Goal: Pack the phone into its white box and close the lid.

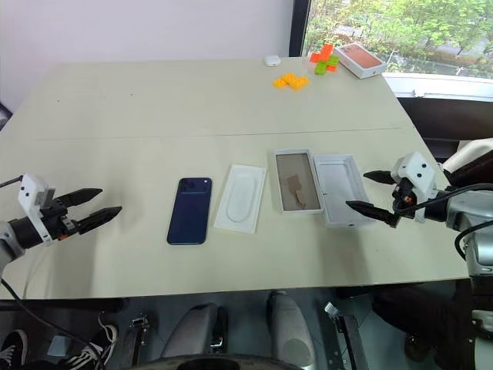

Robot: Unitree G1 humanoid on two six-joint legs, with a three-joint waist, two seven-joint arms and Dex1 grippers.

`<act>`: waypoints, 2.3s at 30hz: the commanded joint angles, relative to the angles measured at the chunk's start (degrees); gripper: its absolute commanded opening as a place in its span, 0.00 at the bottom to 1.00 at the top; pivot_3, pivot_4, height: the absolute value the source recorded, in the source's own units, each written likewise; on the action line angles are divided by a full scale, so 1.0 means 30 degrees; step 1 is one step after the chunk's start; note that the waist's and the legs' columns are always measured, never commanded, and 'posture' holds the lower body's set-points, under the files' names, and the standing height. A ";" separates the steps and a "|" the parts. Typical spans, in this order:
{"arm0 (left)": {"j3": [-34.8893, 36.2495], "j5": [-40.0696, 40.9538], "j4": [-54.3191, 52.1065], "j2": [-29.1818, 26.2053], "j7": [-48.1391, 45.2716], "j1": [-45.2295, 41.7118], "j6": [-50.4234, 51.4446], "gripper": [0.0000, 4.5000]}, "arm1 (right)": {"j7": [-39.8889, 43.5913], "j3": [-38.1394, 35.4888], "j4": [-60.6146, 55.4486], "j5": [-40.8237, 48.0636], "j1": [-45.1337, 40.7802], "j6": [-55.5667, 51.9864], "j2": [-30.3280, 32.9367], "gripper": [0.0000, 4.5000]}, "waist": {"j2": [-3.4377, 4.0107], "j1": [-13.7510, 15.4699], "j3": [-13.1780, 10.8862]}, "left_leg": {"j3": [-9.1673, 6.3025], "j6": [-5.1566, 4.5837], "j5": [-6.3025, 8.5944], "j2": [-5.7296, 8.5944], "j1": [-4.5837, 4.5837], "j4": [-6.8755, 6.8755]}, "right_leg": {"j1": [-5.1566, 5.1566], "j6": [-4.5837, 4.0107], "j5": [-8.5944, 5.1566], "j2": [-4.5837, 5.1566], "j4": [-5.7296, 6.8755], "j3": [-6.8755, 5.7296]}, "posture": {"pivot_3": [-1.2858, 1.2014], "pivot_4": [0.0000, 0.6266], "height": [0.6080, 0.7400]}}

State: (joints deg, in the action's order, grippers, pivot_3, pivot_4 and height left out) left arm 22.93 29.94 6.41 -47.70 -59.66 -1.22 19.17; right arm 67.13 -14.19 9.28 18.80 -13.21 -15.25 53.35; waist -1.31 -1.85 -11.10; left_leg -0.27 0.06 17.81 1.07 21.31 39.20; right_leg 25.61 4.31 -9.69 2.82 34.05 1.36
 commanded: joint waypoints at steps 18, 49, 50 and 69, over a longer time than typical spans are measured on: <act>-0.0109 -0.0064 -0.0333 -0.0154 0.0092 -0.1729 0.0386 0.99 | -0.0532 -0.0663 -0.0887 0.0684 -0.0021 -0.0552 0.0533 1.00 | 0.0001 0.0356 0.0001 | 0.0003 0.0000 0.0000 0.0001 -0.0003 0.0001 | -0.0006 0.0022 0.0014 -0.0007 0.0000 -0.0001 | 0.52 0.24 1.00; -0.0492 0.0800 -0.1101 0.0307 0.2203 -0.3184 0.4261 0.99 | -0.1780 0.0922 -0.1712 0.0496 -0.2094 -0.1103 -0.0500 1.00 | 0.0001 0.0320 0.0001 | -0.0006 -0.0001 0.0000 -0.0002 -0.0009 0.0004 | -0.0012 0.0057 0.0035 -0.0019 0.0012 -0.0001 | 0.52 0.24 1.00; -0.0567 0.0716 -0.1080 0.0277 0.2239 -0.3207 0.4297 0.99 | -0.1960 0.1035 -0.1951 0.0448 -0.2223 -0.1244 -0.0596 1.00 | 0.0002 0.0313 0.0001 | -0.0006 0.0000 0.0000 -0.0001 -0.0008 0.0004 | -0.0012 0.0057 0.0036 -0.0015 0.0012 -0.0001 | 0.52 0.24 1.00; -0.1080 0.2802 -0.3551 0.0936 0.3847 -0.4815 0.9971 0.99 | -0.3714 0.4911 -0.5075 -0.1180 -0.5588 -0.1885 -0.2728 1.00 | 0.0000 0.0354 0.0002 | -0.0024 0.0001 -0.0001 0.0022 -0.0005 0.0006 | -0.0012 0.0050 0.0038 0.0012 0.0018 -0.0010 | 0.52 0.24 1.00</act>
State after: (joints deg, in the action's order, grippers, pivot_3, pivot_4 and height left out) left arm 18.40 36.94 -2.38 -44.68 -48.47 -14.75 48.32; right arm 56.87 1.21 -4.63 14.68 -28.21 -19.23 45.81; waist -1.32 -0.79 -11.09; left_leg -0.34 0.06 17.80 1.13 21.29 39.22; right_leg 25.57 4.46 -9.57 2.85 34.11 1.33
